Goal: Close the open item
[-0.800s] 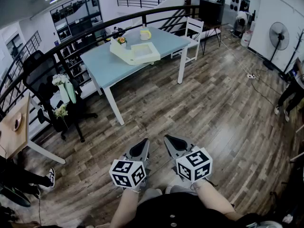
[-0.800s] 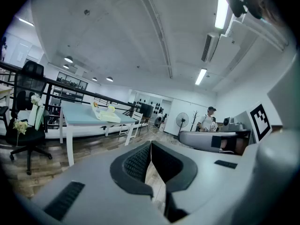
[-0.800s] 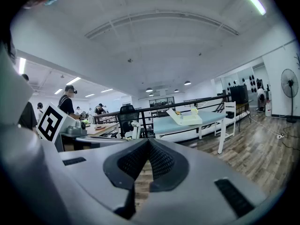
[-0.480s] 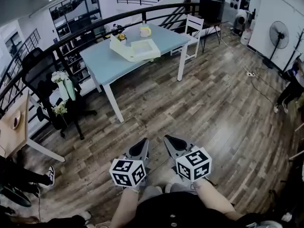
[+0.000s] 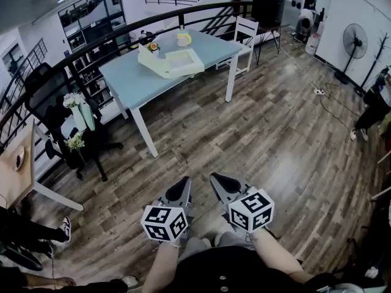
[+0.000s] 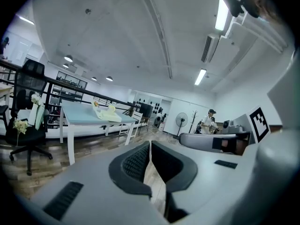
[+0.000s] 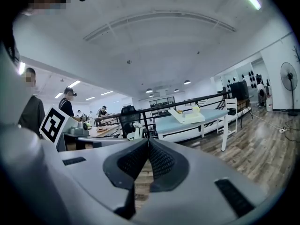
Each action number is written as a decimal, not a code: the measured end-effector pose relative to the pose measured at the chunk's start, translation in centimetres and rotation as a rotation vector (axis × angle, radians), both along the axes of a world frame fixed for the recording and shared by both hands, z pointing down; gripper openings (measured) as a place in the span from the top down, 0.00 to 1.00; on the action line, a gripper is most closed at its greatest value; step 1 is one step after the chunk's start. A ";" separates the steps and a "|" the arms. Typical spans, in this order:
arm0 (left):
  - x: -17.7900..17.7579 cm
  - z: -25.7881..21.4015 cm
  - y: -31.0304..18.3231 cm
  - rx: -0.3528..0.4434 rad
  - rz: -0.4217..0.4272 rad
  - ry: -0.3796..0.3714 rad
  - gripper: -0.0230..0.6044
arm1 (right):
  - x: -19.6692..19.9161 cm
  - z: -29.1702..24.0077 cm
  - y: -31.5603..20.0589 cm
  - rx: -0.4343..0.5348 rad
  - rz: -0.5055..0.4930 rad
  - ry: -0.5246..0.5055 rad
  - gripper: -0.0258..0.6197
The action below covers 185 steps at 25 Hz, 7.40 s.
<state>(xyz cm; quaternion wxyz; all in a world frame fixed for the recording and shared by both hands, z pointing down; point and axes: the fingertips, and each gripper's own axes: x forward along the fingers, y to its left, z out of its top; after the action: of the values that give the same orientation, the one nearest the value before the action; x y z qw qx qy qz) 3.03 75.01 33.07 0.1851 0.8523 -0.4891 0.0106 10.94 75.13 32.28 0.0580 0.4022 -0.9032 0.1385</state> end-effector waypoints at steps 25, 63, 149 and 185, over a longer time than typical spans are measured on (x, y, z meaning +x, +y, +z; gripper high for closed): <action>-4.4 3.2 -7.9 -0.037 -0.008 -0.061 0.71 | -3.3 3.6 -9.2 -0.001 0.015 0.088 0.70; -2.2 3.9 -42.4 -0.072 -0.018 -0.042 0.70 | -2.2 4.2 -43.2 -0.014 -0.056 0.018 0.72; -17.0 6.6 -88.5 -0.109 -0.354 0.006 0.70 | -14.9 7.4 -92.6 -0.033 -0.376 0.093 0.67; -19.0 12.5 -82.3 -0.262 -0.312 0.058 0.70 | -13.7 12.2 -89.4 -0.132 -0.312 0.274 0.64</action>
<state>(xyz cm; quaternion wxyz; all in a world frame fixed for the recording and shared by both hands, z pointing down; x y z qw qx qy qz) -15.97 -7.28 45.60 0.3079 0.7346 -0.6043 0.0210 -2.79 -14.29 44.46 0.2271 0.2678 -0.9272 0.1307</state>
